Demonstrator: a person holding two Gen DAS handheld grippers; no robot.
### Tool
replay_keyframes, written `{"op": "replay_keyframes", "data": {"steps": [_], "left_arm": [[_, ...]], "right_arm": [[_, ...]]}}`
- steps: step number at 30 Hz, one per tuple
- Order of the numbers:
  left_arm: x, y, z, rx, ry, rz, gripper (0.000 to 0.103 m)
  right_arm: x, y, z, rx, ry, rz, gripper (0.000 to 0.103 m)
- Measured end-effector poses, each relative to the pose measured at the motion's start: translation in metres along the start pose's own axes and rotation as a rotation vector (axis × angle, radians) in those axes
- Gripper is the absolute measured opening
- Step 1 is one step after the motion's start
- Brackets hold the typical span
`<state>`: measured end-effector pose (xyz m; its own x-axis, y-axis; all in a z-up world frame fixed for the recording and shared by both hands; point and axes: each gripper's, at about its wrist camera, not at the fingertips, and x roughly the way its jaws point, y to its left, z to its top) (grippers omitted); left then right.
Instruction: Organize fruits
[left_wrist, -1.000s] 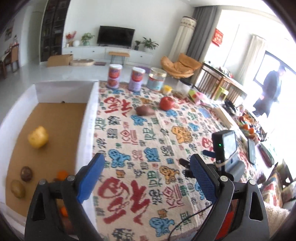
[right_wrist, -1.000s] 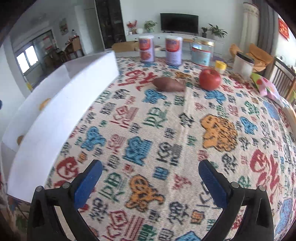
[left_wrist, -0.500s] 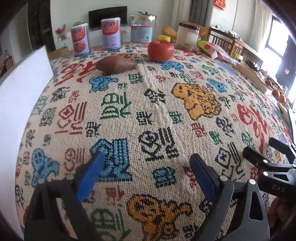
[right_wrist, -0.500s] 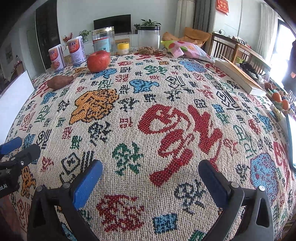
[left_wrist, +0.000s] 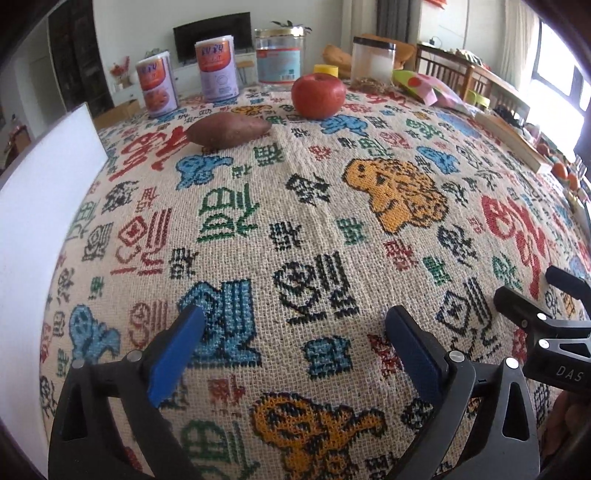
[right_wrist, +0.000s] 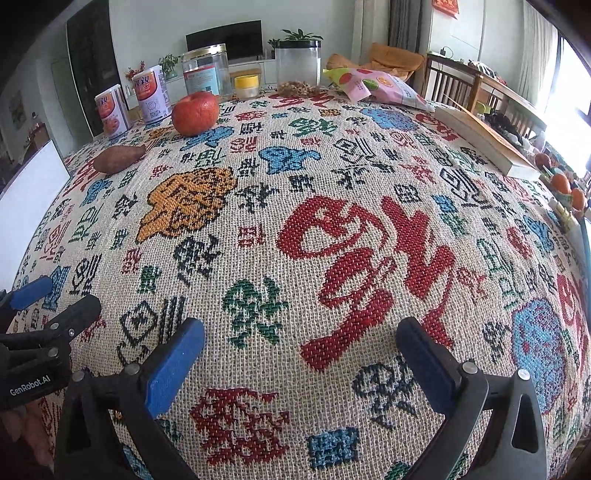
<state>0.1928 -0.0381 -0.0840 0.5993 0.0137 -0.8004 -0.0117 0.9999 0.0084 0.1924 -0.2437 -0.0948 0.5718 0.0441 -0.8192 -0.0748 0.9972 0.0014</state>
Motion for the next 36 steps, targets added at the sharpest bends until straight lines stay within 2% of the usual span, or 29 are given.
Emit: {"op": "replay_keyframes", "data": {"steps": [6,9,11,14,15,18,20,22,26,27,28,29,30,32,33,34,36], "left_arm": [[0.002,0.0,0.001,-0.001,0.001,-0.008,0.1],[0.003,0.005,0.01,0.048,0.056,-0.087,0.099],[0.003,0.02,0.033,0.026,0.073,-0.162,0.099],[-0.001,0.061,0.09,-0.098,-0.043,-0.159,0.099],[0.006,0.076,0.111,-0.148,-0.072,-0.179,0.099],[0.044,0.107,0.162,-0.235,-0.062,-0.21,0.099],[0.068,0.111,0.181,-0.205,-0.054,-0.206,0.099],[0.089,0.105,0.187,-0.133,-0.018,-0.214,0.098],[0.108,0.086,0.179,0.026,0.109,-0.334,0.096],[0.104,0.081,0.176,0.087,0.104,-0.337,0.09],[0.098,0.076,0.171,0.153,0.101,-0.336,0.073],[0.097,0.074,0.168,0.194,0.117,-0.339,0.063],[0.098,0.073,0.166,0.211,0.145,-0.338,0.047],[0.101,0.072,0.166,0.211,0.162,-0.316,0.052],[0.101,0.07,0.167,0.211,0.147,-0.289,0.057],[0.101,0.069,0.17,0.205,0.132,-0.254,0.068],[0.102,0.065,0.175,0.187,0.119,-0.246,0.08]], "right_arm": [[0.0,0.0,0.0,0.0,0.0,0.001,0.103],[0.0,0.0,0.0,0.0,0.0,0.0,0.103],[0.0,0.0,0.0,0.0,0.0,0.0,0.103],[0.0,0.0,0.0,0.001,0.0,0.001,0.103],[-0.001,0.0,0.0,0.0,0.0,0.001,0.103],[-0.001,0.0,0.0,0.001,0.0,0.001,0.103],[-0.001,0.0,0.0,0.001,0.0,0.002,0.103],[-0.001,0.0,0.0,0.001,0.0,0.002,0.103],[-0.001,0.0,0.0,0.0,0.001,0.002,0.103],[-0.001,0.0,0.0,0.001,0.001,0.002,0.103],[-0.001,0.0,0.0,0.001,0.001,0.002,0.103],[-0.001,0.0,0.0,0.001,0.001,0.002,0.103],[-0.001,0.0,0.0,0.001,0.001,0.002,0.103],[-0.001,0.0,0.0,0.001,0.001,0.002,0.103],[-0.001,0.0,0.0,0.001,0.0,0.002,0.103],[-0.001,0.0,0.0,0.001,0.001,0.002,0.103],[-0.002,0.0,0.0,0.001,0.0,0.003,0.103]]}}
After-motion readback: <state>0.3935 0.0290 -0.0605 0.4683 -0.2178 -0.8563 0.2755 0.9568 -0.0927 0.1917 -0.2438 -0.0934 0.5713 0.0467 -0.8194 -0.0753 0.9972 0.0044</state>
